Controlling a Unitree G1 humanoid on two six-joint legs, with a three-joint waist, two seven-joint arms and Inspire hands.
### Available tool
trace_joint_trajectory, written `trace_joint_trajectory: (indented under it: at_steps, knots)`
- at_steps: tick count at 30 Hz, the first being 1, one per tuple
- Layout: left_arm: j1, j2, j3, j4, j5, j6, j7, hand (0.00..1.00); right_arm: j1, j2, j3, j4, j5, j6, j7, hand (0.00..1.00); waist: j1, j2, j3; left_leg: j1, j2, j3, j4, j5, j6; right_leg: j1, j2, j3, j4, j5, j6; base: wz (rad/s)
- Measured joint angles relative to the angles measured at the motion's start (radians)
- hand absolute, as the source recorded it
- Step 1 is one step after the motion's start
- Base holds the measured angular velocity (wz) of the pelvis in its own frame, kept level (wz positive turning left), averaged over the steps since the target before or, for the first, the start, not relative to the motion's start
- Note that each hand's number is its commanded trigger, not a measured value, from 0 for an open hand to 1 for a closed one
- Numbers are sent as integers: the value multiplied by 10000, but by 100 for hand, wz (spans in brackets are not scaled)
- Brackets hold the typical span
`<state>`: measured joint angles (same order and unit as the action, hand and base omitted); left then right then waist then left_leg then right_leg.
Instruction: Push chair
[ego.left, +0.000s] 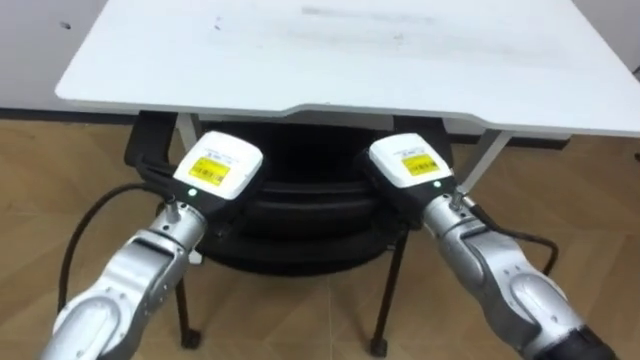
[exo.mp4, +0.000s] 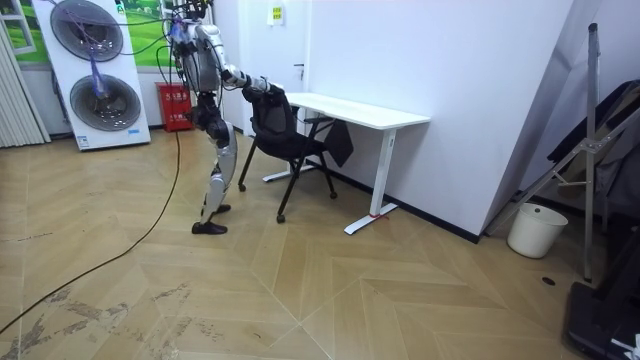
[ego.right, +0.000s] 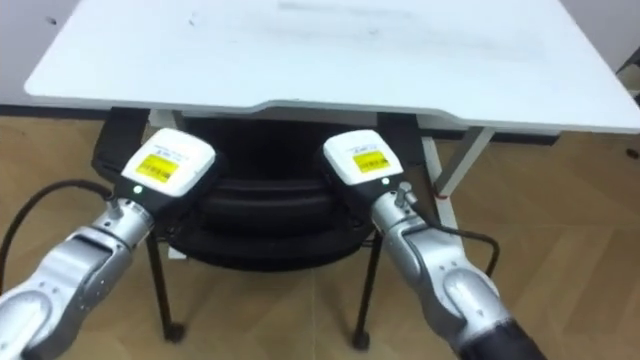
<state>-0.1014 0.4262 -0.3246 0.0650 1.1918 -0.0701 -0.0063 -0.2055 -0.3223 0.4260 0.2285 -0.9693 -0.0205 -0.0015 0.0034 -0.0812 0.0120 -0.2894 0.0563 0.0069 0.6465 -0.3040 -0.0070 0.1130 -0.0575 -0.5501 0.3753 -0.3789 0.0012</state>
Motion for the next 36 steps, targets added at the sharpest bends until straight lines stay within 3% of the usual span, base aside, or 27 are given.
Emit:
trace_joint_trajectory:
  at_steps: [1,2,3,5,7,10,15,19,25,36]
  knots:
    - [-163,-190,-71,224,-12,131,97,0,6,-35,-71,7,-16,14,-81,0,44,103,28,41,-49,-19,-189,69,93,-86,-13,98,22,10,-19,13]
    - [-181,-436,-47,356,-24,334,173,0,6,-18,-114,1,-42,80,-98,0,116,216,3,36,-155,-24,-319,160,80,-174,-3,153,33,41,-55,0]
    - [-181,-538,-17,394,-32,440,183,0,6,-9,-116,-8,-51,119,-94,0,171,241,-12,50,-173,-1,-408,220,78,-234,-16,203,57,47,-66,-19]
    - [-81,-1033,235,466,-494,866,184,0,2,68,-174,-80,-30,240,-17,0,501,197,-45,244,-163,258,-812,424,23,-468,-143,564,65,78,-124,-32]
    - [-13,-1202,412,458,-897,953,162,0,4,71,-187,-88,81,305,74,0,760,181,-56,397,-157,285,-978,483,-45,-548,-131,867,18,117,-195,-40]
    - [153,-1255,528,392,-1418,953,100,0,6,83,-200,-153,278,339,148,0,940,176,-56,581,-177,356,-1187,516,-76,-596,-153,1180,14,141,-229,-29]
    - [173,-1258,534,224,-1424,1053,-279,0,5,65,-268,-263,249,342,377,0,920,178,-56,794,-258,439,-1476,574,-73,-555,-182,1497,-132,189,-204,-11]
    - [174,-1265,627,212,-1631,1112,-655,0,39,50,-278,-411,233,348,689,0,1158,204,-37,1161,-264,525,-1746,574,-74,-568,-132,2422,-213,308,-214,-36]
    - [342,-1356,1014,124,-1801,1141,-918,0,125,155,-277,-640,353,405,854,0,1670,312,10,1643,-64,1322,-2176,572,-71,-809,-121,3366,-294,603,-177,-56]
    - [372,-1721,1261,-172,-1754,1160,-1268,0,312,240,-397,-1018,478,437,1017,0,1615,336,1,1753,0,1371,-2344,580,3,-928,-105,3586,-321,775,-131,-11]
